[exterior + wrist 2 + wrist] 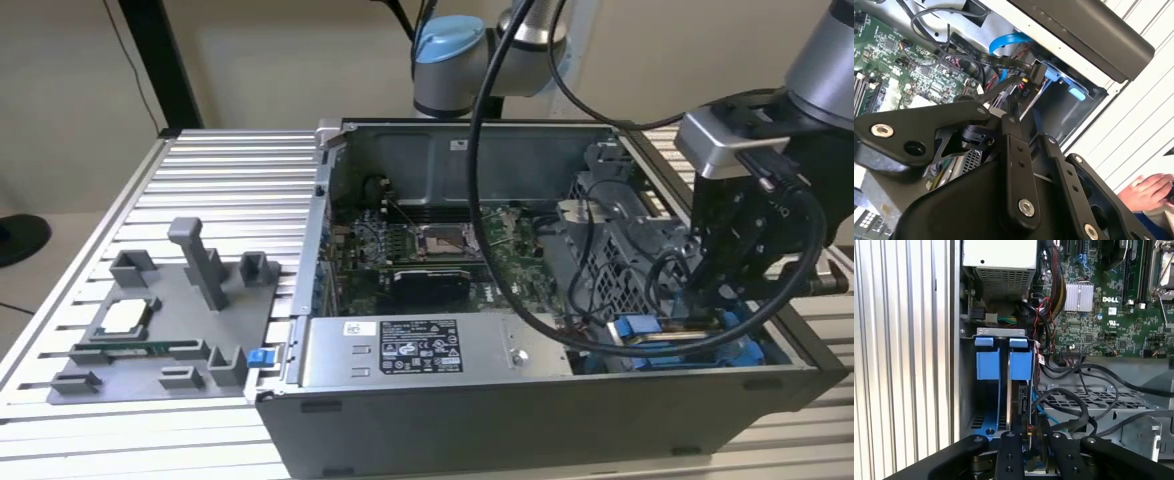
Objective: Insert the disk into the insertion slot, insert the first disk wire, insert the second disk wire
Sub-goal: 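Insert the first disk wire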
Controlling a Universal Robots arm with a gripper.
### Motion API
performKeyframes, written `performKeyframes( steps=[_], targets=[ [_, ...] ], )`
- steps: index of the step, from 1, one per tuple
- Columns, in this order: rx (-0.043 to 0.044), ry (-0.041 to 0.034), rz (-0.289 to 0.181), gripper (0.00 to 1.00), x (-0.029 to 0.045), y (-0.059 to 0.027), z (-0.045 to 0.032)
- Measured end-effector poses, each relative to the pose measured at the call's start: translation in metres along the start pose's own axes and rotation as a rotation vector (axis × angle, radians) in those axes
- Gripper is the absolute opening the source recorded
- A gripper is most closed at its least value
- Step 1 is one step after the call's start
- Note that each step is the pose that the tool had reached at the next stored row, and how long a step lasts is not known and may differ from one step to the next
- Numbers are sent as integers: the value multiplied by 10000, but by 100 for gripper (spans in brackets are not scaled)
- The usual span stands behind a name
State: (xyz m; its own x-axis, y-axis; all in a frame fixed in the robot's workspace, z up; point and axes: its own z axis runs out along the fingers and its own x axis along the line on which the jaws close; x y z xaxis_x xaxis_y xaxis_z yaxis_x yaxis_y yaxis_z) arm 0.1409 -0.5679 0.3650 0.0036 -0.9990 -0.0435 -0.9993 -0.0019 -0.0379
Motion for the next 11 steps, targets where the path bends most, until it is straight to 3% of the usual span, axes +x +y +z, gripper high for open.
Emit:
performKeyframes(
  steps=[6,11],
  targets=[
    [-4,-3,1,100,-3,-2,-68],
    [-4,-3,0,100,-4,-3,-75]
  ],
)
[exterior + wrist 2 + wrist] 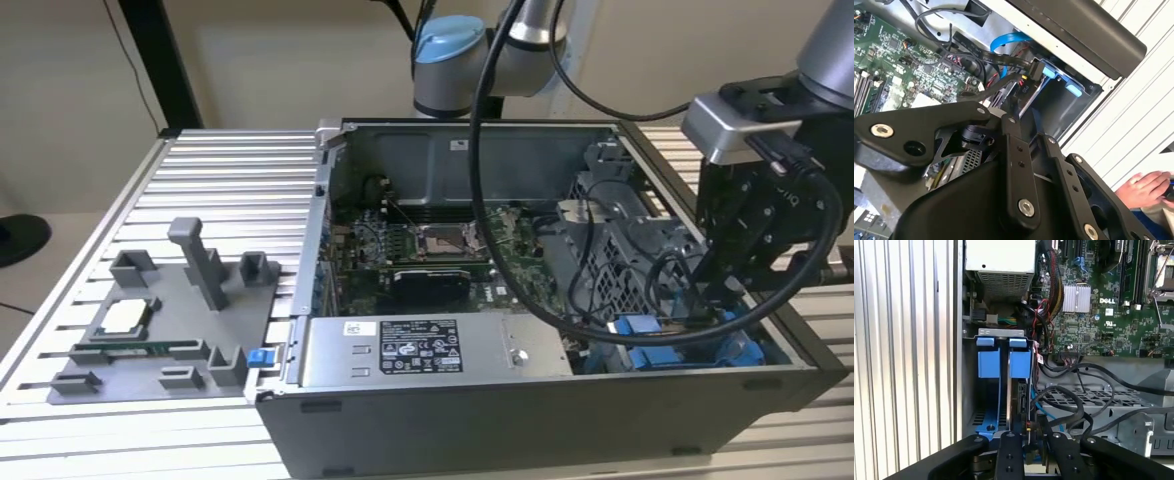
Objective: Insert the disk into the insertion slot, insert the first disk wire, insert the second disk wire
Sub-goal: 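Insert the first disk wire, then insert the second disk wire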
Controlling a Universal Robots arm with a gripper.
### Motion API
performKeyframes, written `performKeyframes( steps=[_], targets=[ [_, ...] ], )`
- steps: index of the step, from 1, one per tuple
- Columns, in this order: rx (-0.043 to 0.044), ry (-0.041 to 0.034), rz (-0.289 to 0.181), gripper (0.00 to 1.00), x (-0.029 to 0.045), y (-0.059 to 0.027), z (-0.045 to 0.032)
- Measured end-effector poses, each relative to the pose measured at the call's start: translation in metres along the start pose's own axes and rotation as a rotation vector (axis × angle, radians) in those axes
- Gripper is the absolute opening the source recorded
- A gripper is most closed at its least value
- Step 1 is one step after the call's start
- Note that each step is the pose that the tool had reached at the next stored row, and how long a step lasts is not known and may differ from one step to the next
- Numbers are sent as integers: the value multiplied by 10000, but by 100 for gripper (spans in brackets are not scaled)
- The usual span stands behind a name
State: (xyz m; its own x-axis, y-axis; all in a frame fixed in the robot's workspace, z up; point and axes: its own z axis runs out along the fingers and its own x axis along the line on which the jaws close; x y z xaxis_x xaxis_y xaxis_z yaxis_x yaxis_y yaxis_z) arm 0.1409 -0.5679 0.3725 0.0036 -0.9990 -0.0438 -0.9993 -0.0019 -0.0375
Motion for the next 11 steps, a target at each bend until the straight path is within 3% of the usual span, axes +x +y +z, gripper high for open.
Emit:
performKeyframes(
  steps=[11],
  targets=[
    [-1,-3,0,100,-2,-2,-56]
  ],
)
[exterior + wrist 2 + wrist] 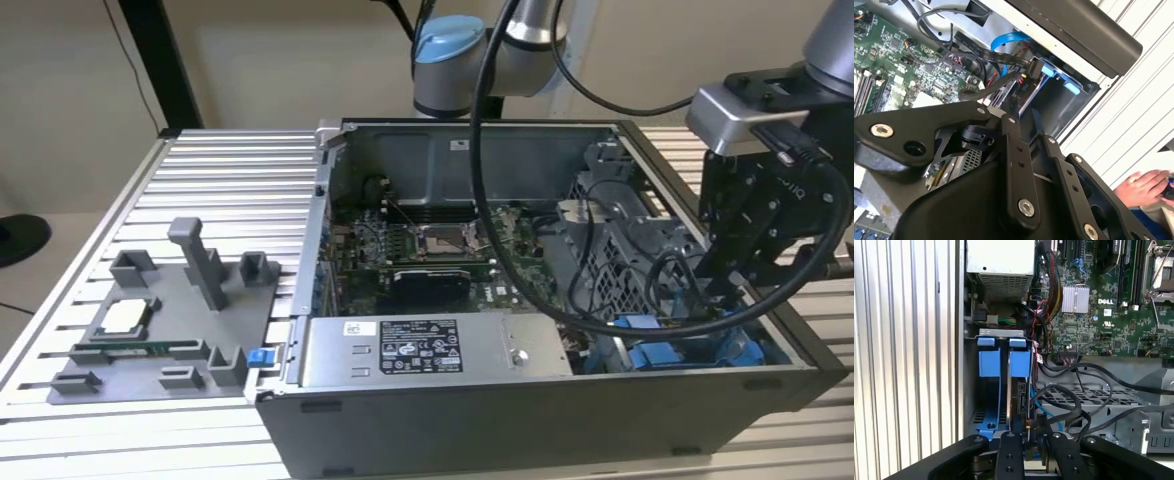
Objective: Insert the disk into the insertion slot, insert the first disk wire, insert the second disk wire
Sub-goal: 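Insert the second disk wire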
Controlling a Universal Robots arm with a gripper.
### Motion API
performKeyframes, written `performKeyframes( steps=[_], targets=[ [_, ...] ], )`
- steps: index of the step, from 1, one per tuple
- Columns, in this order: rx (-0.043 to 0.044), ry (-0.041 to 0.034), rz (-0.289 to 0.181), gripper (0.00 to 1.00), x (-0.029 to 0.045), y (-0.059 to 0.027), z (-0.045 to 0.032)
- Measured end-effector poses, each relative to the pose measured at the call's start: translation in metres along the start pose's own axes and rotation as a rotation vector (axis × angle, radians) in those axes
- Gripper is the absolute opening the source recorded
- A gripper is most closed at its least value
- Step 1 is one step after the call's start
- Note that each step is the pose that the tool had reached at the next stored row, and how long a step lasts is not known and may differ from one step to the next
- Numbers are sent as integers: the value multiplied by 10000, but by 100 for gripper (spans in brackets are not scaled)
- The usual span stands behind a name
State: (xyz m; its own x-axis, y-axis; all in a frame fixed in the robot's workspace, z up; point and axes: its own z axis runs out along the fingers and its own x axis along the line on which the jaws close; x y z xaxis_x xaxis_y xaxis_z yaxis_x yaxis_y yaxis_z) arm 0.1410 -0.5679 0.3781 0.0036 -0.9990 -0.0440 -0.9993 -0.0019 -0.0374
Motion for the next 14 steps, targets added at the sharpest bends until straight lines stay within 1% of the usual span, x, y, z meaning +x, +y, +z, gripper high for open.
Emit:
performKeyframes(
  steps=[3,6,14],
  targets=[
    [0,3,-1,100,0,-1,-3],
    [0,5,0,100,0,-20,-4],
    [-25,4,1,100,1,-142,2]
  ],
)
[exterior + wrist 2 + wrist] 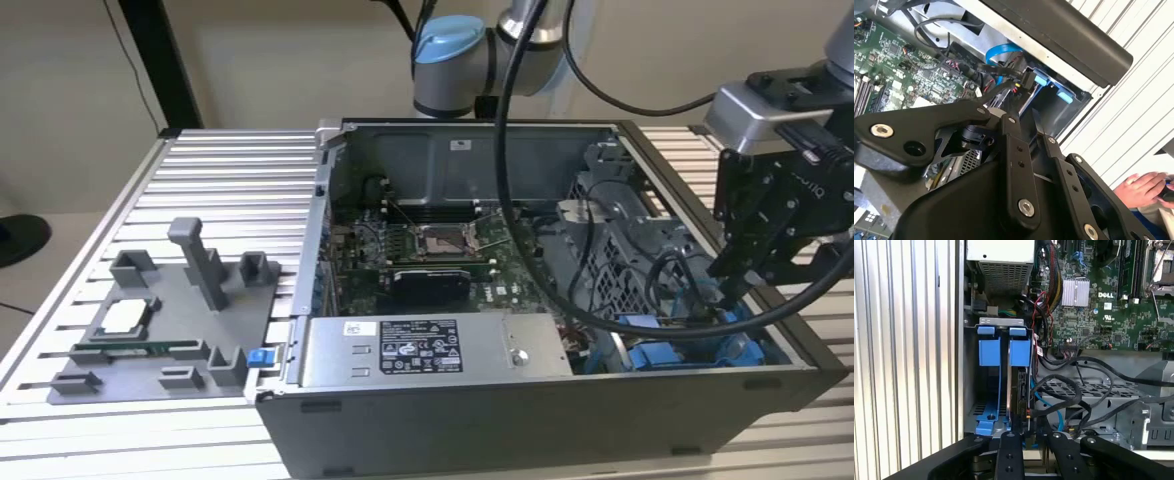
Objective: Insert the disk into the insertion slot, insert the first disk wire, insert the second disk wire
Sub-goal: 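Insert the second disk wire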
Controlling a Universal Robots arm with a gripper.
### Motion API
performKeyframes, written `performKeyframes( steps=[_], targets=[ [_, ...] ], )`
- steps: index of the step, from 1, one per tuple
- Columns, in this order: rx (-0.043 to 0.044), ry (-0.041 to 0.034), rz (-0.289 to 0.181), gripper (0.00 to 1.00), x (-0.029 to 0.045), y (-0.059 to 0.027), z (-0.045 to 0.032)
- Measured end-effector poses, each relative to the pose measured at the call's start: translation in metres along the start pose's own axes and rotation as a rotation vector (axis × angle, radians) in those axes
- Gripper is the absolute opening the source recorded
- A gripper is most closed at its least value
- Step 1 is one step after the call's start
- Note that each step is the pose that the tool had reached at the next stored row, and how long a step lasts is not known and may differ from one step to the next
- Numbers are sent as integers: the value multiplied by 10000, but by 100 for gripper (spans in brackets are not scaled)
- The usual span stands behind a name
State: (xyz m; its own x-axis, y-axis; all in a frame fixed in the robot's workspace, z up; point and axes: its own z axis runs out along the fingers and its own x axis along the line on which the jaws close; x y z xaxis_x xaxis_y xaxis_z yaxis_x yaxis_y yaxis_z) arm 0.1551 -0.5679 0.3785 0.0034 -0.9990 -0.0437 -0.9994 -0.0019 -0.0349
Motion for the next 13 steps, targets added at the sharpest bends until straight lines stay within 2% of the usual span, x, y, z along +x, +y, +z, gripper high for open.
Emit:
performKeyframes(
  steps=[13],
  targets=[
    [-65,-1,3,100,1,-244,9]
  ],
)
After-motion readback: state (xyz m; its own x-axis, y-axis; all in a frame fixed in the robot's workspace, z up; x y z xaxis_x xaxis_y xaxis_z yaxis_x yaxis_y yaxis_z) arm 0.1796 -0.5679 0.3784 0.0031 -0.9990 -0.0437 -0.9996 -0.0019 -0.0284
